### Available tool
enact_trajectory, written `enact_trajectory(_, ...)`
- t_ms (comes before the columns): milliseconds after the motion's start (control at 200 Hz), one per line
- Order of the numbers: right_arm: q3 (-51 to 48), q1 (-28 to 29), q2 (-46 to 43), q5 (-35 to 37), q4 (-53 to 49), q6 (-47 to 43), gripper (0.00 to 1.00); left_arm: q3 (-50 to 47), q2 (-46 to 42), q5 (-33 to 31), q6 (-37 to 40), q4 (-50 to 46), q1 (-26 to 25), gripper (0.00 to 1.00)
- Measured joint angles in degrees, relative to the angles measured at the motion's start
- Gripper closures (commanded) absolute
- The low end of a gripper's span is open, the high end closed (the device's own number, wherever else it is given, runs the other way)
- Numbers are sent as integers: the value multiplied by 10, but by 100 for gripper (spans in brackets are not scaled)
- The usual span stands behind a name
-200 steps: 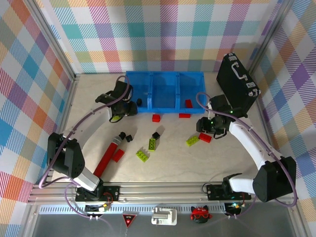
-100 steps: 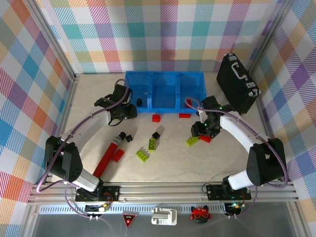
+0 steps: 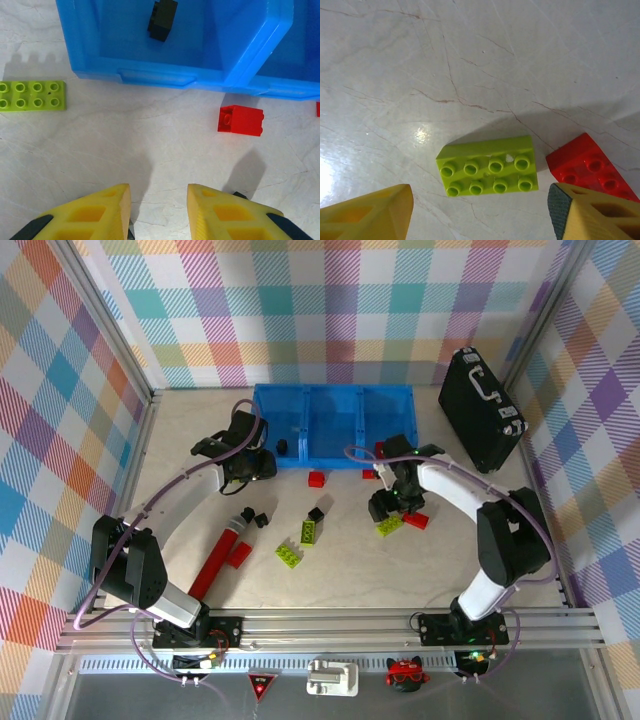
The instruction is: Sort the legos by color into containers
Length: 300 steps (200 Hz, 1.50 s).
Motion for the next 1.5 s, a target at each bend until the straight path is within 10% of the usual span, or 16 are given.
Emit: enact_trajectory(1500, 9, 47, 90, 37, -28, -3, 32, -7, 0, -2, 0, 0, 0, 65)
